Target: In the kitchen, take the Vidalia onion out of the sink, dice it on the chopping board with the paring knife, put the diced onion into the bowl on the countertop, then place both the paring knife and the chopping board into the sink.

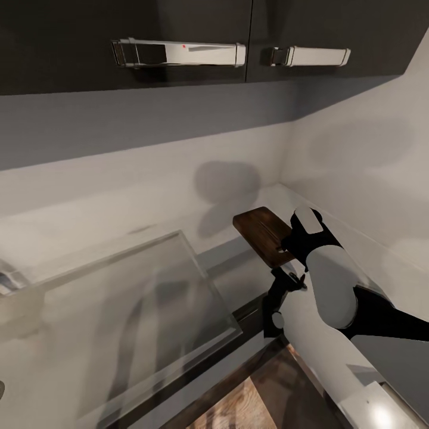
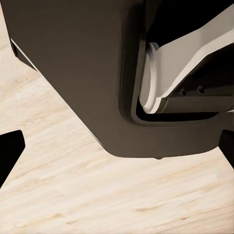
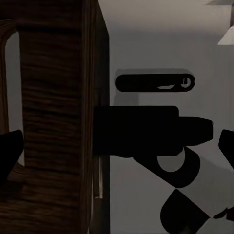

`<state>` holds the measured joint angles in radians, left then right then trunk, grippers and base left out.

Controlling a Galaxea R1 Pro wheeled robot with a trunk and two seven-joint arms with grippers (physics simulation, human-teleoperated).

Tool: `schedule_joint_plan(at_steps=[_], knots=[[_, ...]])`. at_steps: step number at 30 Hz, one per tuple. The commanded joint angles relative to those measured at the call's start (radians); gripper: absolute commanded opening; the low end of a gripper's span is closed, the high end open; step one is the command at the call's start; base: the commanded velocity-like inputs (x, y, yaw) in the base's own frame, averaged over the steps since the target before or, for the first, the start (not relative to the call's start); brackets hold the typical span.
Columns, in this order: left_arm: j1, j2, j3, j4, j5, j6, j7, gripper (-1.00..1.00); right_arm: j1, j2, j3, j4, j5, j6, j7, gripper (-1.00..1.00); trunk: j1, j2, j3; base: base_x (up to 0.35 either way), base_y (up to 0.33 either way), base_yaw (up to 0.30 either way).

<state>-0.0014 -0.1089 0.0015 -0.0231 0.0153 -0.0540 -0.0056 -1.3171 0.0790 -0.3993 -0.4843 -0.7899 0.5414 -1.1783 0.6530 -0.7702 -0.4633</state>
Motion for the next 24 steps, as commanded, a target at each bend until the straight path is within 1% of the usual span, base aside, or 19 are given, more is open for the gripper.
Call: schedule_joint_plan(at_steps=[1,8,9,24], knots=[[0.0,0.0,0.0,0.0,0.002,-0.003,-0.001,1.0,-0.001,0.001,-0.004,-0.002,0.0,0.009,-0.004,1.0,0.0,-0.001,-0.002,0.0,0.0,0.0],[0.0,0.0,0.0,0.0,0.002,-0.003,-0.001,1.0,-0.001,0.001,-0.004,-0.002,0.0,0.009,-0.004,1.0,0.0,-0.001,-0.006,0.0,0.0,0.0],[0.0,0.0,0.0,0.0,0.002,-0.003,-0.001,1.0,-0.001,0.001,-0.004,-0.002,0.0,0.009,-0.004,-1.0,0.0,-0.001,-0.006,0.0,0.0,0.0],[0.0,0.0,0.0,0.0,0.002,-0.003,-0.001,1.0,-0.001,0.001,-0.006,-0.002,0.0,0.011,-0.004,-1.0,0.0,-0.001,-0.005,0.0,0.0,0.0]])
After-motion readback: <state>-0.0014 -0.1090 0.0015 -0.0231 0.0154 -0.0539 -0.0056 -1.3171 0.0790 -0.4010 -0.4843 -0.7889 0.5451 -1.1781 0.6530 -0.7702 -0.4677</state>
